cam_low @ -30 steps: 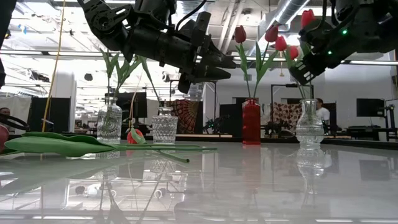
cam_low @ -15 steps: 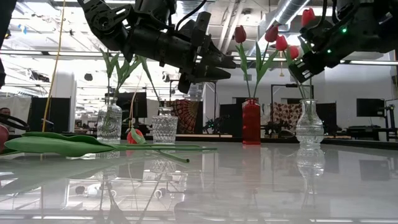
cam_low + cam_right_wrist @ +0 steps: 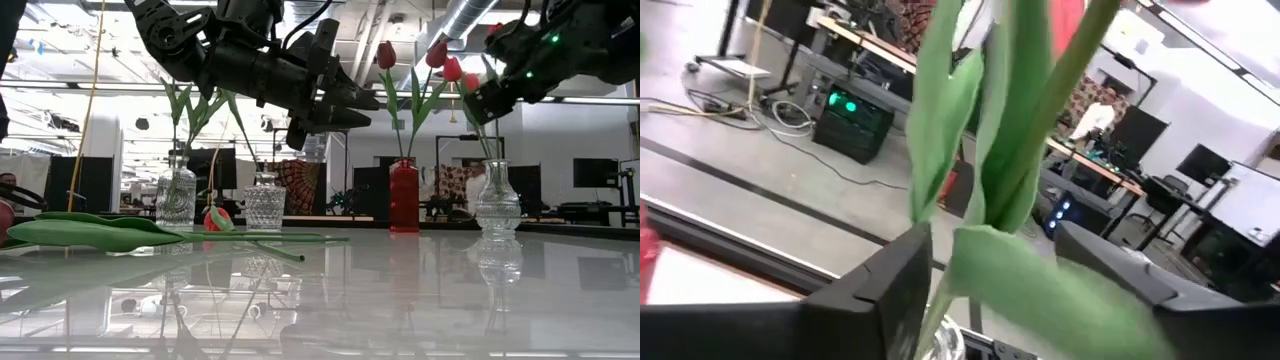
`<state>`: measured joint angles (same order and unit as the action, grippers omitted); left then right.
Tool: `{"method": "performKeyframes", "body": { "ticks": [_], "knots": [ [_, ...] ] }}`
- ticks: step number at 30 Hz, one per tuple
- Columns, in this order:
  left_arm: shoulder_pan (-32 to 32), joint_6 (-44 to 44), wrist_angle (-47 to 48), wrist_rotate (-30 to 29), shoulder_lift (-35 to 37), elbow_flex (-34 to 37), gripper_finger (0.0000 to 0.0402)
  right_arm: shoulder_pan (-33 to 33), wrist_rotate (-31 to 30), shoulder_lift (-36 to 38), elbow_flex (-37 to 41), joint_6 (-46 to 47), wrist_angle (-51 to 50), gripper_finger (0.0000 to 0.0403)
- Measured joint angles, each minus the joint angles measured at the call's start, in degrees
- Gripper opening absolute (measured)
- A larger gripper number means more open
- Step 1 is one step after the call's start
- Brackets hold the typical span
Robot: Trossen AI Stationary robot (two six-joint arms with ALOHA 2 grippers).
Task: Sort flowers into vase by color
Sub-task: Put the orange flower into the middle transparent vase
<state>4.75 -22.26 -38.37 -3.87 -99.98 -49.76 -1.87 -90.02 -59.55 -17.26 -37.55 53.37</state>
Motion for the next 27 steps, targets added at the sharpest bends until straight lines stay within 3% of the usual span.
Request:
{"method": "performKeyframes", "body": {
  "ticks": [7,27],
  "knots": [
    [0.00,0.00,0.00,0.00,0.00,0.00,0.0135,4.74,0.01,0.02,0.00,0.03,4.49,0.0255],
    [0.00,0.02,0.00,0.02,0.00,0.00,0.0135,19.41,0.00,0.00,0.00,0.08,4.19,0.0256]
  ]
}}
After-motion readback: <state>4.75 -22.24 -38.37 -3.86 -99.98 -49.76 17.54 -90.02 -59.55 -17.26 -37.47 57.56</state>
